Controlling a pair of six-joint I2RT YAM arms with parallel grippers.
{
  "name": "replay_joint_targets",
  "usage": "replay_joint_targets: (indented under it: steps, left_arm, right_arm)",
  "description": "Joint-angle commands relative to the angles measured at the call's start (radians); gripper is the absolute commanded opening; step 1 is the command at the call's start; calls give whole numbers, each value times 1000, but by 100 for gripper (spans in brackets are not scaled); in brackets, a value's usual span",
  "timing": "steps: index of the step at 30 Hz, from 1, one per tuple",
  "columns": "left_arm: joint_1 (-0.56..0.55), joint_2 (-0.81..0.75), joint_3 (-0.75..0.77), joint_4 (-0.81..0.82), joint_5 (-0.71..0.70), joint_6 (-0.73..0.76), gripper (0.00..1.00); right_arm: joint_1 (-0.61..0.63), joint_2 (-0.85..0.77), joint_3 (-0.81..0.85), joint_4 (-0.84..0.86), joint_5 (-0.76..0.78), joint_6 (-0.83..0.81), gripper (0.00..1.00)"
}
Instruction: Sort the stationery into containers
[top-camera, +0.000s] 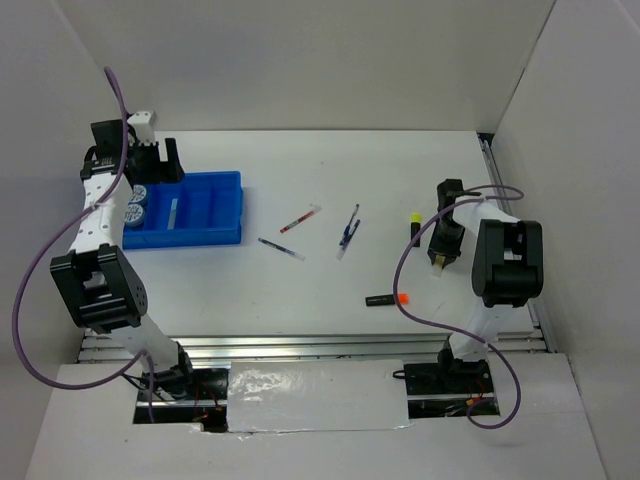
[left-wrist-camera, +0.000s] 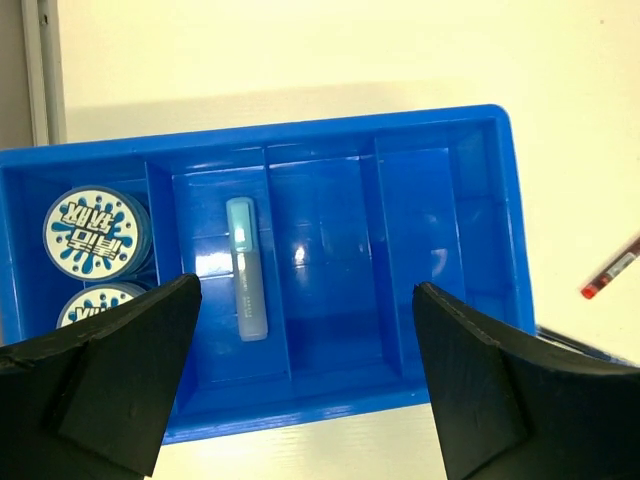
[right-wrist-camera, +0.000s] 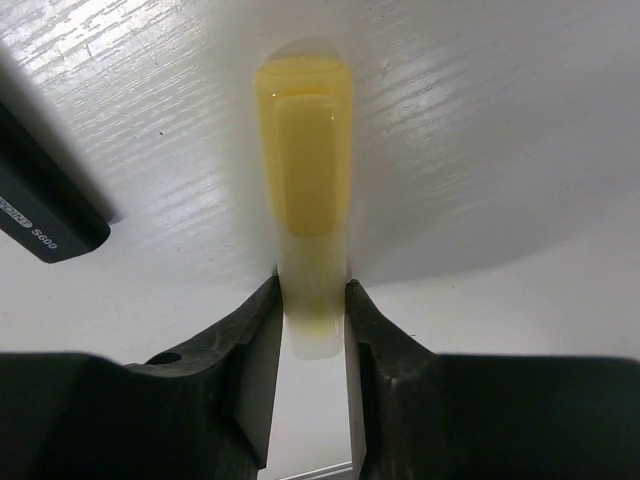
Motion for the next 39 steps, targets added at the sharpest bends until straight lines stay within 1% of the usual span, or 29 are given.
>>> replay_joint_targets:
  steps: [1,2,3,5,6,7,10,11,12,13,14,16,18,19,20,22,23,26,27,28,29,30,34,39]
  left_arm:
    - [-3,-53,0,54,53,-24,99]
    - [-3,-51,0,53,66,-24,99]
    - [-3,-53,0,46,73,-24,99]
    - [-3,-54,0,31,122,-16,99]
    - [-1,-60,-4,30,138,-13,99]
    - [2,-85,-19,43,157,-16,99]
    - [2,-167,-137,131,248,-40,99]
    - [2,-186,-162,144,326,-44,99]
    - [2,-221,-182,157,358,-88,99]
    - [5,-244,-243,216,392,-126,99]
    - [5,-261,-269,250,415,-164,99]
    - [-2,-298,-317,287,501,-247,99]
    - [-24,-319,-355,295,561,-301,99]
    - [-54,-329,-369,304,569,-310,99]
    - [-68,-355,-389,322,570,-326,99]
    - [-117,-384,-454,397,572,-398,99]
    - [-134,-405,-467,413,569,-427,99]
    - [-235,-395,-475,402,549,-452,99]
    - [-272,-389,-474,399,537,-458,97]
    - [-318,-384,-472,399,527,-465,95]
    - [-340,-373,-472,405,515,-481,94]
    - [-378,-372,-471,413,498,-490,92]
    - [-453,-338,-457,430,409,-550,84]
    - [-538,-289,-438,439,368,-597,81]
  right_arm:
    - [-2,-29,-34,-14,1,-23,29]
    - [-3,-26,-29,-17,-8,-26,27]
    - [-3,-25,-29,-16,-12,-39,18]
    - [-3,-28,-26,-14,-25,-51,8]
    - [-3,-32,-25,-11,-47,-72,0]
    - [-2,-46,-19,-14,-54,-83,0]
    - [8,-95,3,-16,-102,-120,0]
    - [8,-114,10,-16,-114,-132,0]
    - [9,-146,17,-8,-131,-141,0]
    - [11,-164,26,-3,-142,-149,0]
    - [14,-184,30,3,-154,-175,0]
    - [29,-235,47,13,-231,-218,0]
    - [88,-285,64,21,-268,-232,0]
    - [109,-302,69,23,-289,-250,0]
    - [157,-322,72,41,-298,-247,0]
    - [217,-371,79,59,-323,-250,0]
    - [277,-402,81,90,-326,-243,0]
    - [372,-425,87,159,-360,-208,0]
    - [436,-428,99,171,-367,-179,0]
    - [469,-427,104,188,-366,-160,0]
    - [498,-422,112,226,-360,-140,0]
    - [553,-418,115,246,-355,-110,0]
    - [672,-375,150,297,-320,-60,0]
    - [767,-289,243,273,-236,-22,0]
